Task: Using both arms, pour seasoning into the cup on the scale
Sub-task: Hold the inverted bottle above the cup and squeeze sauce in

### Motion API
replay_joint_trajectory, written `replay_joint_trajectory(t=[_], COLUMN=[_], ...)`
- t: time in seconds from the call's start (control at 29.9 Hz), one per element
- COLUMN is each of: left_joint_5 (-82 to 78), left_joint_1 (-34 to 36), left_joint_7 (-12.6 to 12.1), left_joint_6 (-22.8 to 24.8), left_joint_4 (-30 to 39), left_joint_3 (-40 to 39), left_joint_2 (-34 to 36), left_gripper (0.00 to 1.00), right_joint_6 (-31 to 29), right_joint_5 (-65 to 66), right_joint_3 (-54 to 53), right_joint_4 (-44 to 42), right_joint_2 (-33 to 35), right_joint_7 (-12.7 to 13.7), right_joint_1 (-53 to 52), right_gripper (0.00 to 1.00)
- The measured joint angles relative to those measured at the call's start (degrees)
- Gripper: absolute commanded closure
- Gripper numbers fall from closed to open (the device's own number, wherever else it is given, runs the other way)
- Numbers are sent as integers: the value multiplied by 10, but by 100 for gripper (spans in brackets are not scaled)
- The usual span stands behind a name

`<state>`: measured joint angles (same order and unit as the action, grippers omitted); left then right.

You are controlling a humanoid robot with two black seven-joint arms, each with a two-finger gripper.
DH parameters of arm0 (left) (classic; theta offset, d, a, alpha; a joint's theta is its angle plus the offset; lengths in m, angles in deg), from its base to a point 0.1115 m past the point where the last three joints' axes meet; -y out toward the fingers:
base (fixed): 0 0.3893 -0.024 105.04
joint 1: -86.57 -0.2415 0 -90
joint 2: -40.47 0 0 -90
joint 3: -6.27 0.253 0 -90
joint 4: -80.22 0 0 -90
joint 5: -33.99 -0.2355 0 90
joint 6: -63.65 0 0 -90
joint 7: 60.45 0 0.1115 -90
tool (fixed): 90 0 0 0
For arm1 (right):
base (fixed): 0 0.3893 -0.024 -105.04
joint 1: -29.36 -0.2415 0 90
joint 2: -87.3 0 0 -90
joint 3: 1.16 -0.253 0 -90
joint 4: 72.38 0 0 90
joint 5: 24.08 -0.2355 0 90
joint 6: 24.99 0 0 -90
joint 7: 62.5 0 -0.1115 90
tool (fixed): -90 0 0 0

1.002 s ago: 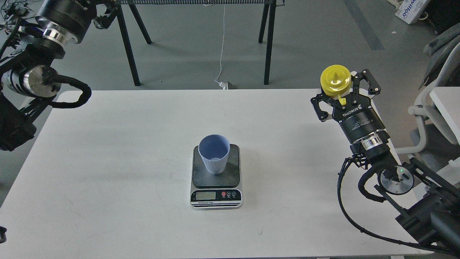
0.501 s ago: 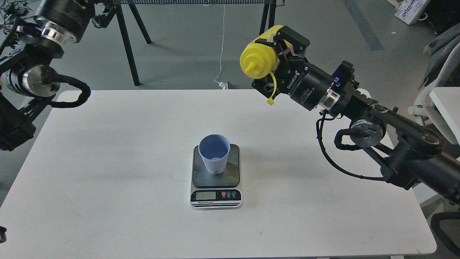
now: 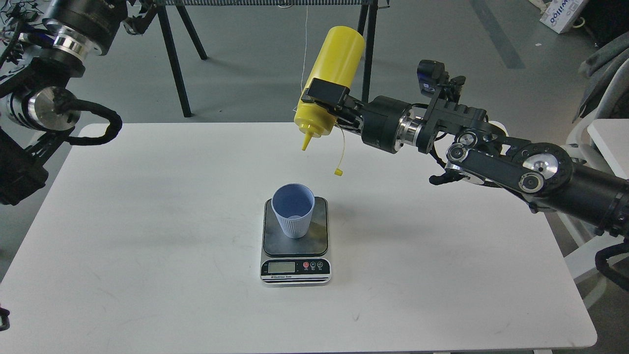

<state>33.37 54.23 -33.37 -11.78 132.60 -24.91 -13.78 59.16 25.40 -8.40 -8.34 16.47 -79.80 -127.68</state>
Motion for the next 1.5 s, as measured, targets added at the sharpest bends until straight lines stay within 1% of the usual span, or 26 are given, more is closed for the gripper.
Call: replay_joint_trajectory(t=[0.17, 0.3, 0.4, 0.73, 1.24, 1.37, 1.5], left_joint_5=[0, 0, 0, 0, 0, 0, 0], left_joint_1=[0, 0, 0, -2, -2, -2, -2], left_joint_7=[0, 0, 0, 0, 1, 1, 1], left_joint_6=[0, 0, -1, -1, -1, -1, -1], left_joint_4=[0, 0, 0, 0, 0, 0, 0], left_joint_3=[-2, -3, -5, -10, -10, -10, -10], left_joint_2=[1, 1, 1, 4, 3, 4, 4], left_gripper=[0, 0, 0, 0, 0, 0, 0], right_joint_6=[36, 47, 58, 65, 77, 78, 100], right_joint_5=[56, 107, 120, 133, 169, 170, 170], right_joint_3=[80, 135, 160, 175, 202, 202, 203], right_joint_4=[1, -6, -15, -37, -53, -63, -78], right_joint_2=[-4, -35, -51, -81, -85, -92, -107], right_joint_7=[0, 6, 10, 13, 12, 13, 14], right_joint_1=[-51, -76, -86, -82, -80, -79, -73], right_gripper=[67, 67, 67, 67, 67, 68, 68])
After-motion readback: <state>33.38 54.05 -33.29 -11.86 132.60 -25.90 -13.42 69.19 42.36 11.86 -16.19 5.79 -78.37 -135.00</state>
